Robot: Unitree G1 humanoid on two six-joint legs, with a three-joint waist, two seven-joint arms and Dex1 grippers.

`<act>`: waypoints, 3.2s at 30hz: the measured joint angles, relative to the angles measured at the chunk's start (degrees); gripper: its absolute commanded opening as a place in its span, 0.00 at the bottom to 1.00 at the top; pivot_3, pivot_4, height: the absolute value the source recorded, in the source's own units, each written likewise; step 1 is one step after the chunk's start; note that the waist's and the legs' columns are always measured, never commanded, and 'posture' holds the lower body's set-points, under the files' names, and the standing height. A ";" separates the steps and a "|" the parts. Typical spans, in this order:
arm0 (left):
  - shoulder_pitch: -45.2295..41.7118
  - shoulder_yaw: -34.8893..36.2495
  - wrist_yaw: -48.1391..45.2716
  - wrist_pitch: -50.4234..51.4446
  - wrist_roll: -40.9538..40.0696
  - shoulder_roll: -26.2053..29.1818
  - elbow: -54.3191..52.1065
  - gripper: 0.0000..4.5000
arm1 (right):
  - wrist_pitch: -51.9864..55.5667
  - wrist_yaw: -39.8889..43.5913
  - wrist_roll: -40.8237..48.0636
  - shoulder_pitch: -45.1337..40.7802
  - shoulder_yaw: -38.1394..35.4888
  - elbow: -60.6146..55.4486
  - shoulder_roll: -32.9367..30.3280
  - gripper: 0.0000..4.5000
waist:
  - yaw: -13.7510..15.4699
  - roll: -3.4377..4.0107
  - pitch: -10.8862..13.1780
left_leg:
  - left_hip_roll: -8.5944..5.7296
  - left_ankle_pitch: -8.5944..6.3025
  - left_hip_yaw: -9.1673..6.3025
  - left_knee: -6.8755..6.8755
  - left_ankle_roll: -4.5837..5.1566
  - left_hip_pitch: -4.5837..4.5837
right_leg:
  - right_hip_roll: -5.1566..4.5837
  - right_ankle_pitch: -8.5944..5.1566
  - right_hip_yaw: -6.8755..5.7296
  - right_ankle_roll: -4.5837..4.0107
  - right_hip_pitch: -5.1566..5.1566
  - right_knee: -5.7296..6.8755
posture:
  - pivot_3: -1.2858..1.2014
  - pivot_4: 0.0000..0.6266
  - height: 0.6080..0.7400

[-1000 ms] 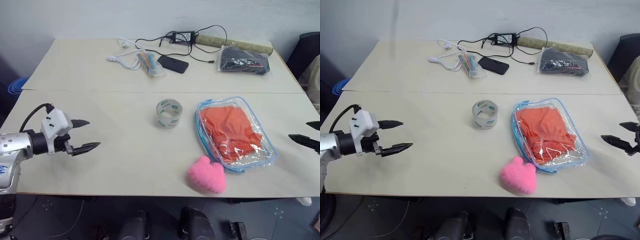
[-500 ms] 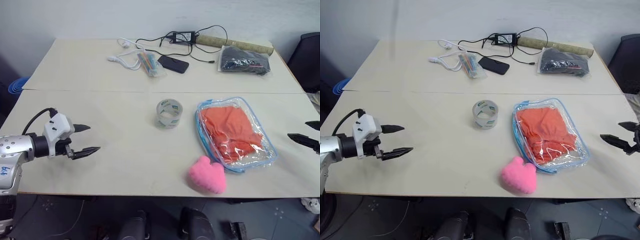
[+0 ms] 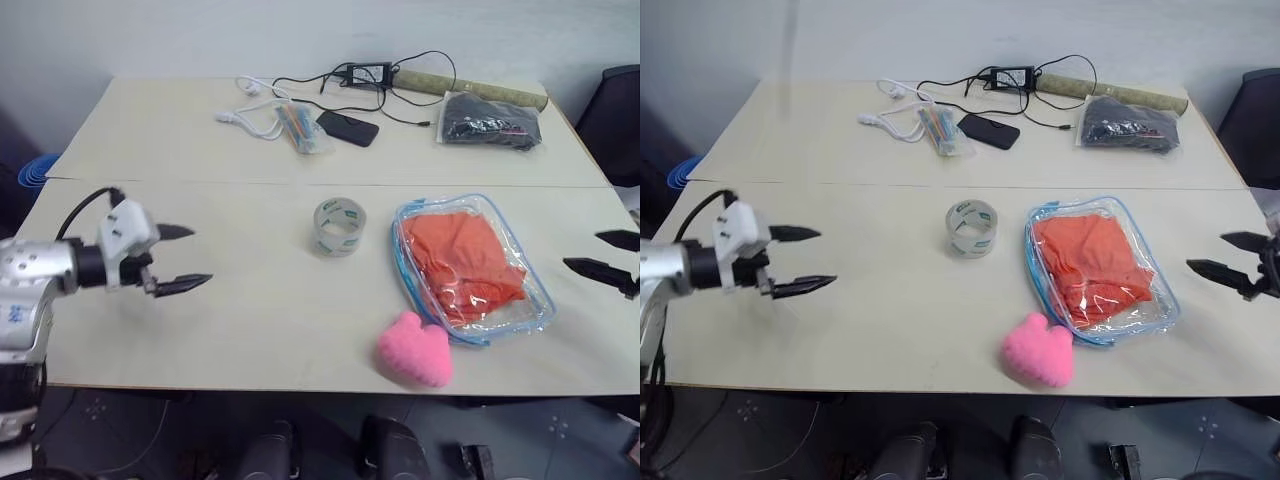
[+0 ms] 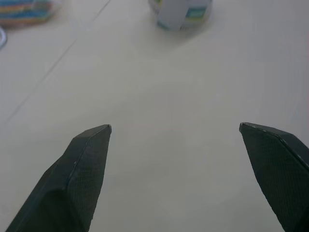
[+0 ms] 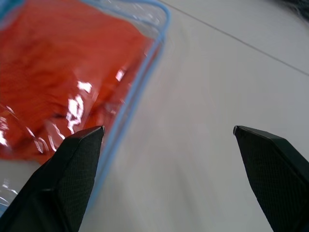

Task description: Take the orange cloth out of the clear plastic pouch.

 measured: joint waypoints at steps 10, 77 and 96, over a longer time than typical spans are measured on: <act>-31.31 -21.95 -10.43 -18.36 13.46 -17.74 25.67 0.99 | 11.09 1.64 8.57 -7.65 10.25 -29.80 5.29 1.00 | 1.14 -0.07 0.00 | -0.09 -0.03 0.27 0.25 0.03 -0.22 | 0.10 0.01 -0.08 0.01 -0.05 -0.06 | 0.52 0.24 1.00; 33.19 26.61 13.14 0.75 19.08 9.23 13.16 0.75 | 9.97 -3.49 6.03 -15.31 24.74 -30.64 25.50 1.00 | 0.10 -0.56 -0.04 | 0.02 -0.28 0.13 0.91 0.18 -1.08 | 0.31 0.09 1.30 0.13 -1.18 0.67 | 0.52 0.24 1.00; 19.27 41.31 -2.54 42.24 -31.58 16.51 -32.54 0.99 | 31.28 -28.38 -2.50 -8.84 22.52 -46.00 20.85 1.00 | -0.33 -0.43 -0.03 | 0.34 -0.34 0.31 0.89 -0.13 -0.94 | 0.66 0.01 1.70 -0.02 -1.22 0.60 | 0.52 0.24 1.00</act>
